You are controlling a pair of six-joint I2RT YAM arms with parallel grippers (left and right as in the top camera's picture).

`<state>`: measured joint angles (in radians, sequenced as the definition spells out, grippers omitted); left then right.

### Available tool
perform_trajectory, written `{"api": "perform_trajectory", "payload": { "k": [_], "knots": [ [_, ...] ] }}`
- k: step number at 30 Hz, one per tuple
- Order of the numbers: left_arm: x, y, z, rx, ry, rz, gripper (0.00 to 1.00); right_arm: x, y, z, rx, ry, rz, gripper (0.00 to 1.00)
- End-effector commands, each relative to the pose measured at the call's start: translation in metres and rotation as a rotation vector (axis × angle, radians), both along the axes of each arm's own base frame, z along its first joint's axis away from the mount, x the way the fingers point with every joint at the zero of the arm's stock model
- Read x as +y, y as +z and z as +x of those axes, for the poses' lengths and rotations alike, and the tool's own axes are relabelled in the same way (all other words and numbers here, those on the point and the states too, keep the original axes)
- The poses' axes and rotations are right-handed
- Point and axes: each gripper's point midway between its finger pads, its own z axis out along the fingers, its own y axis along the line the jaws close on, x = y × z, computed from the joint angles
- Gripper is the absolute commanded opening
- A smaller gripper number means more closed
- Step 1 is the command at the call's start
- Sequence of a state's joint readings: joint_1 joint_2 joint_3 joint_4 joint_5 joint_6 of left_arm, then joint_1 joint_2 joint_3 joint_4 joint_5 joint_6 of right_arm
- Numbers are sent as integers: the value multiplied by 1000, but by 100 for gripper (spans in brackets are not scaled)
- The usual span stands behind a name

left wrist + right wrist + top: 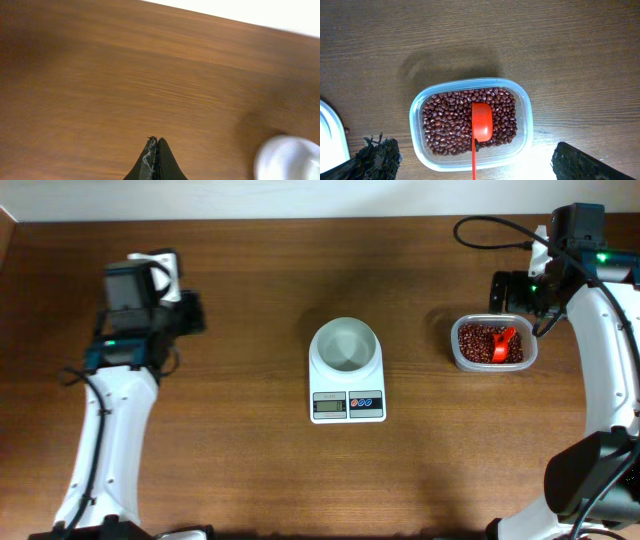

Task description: Scoop item into bowl and weigh 50g on scale

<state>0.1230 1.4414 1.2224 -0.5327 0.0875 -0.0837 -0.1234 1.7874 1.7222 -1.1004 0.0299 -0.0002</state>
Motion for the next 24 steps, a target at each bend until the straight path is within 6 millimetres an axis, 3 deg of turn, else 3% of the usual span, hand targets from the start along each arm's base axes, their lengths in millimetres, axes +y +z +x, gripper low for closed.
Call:
{"api": "perform_trajectory", "payload": {
  "k": [1, 5, 6, 7, 8, 9, 11, 24],
  "knots": [
    [39, 5, -4, -13, 128, -5, 0, 0, 10, 1, -24, -3, -9, 99],
    [38, -6, -7, 34, 127, -12, 0, 0, 10, 1, -24, -3, -9, 99],
    [37, -11, -12, 61, 127, -16, 45, 0, 10, 1, -24, -3, -9, 99],
    [36, -19, -20, 106, 127, -22, 80, 0, 10, 1, -24, -3, -9, 99],
    [34, -25, -28, 147, 127, -28, 93, 0, 10, 1, -24, -3, -9, 99],
    [32, -34, -40, 209, 127, -37, 99, 0, 10, 1, -24, -3, -9, 99],
    [30, -40, -48, 250, 127, -43, 99, 0, 10, 1, -24, -3, -9, 99],
    [30, -40, -48, 250, 127, -43, 99, 0, 10, 1, -24, -3, -9, 98]
  ]
}}
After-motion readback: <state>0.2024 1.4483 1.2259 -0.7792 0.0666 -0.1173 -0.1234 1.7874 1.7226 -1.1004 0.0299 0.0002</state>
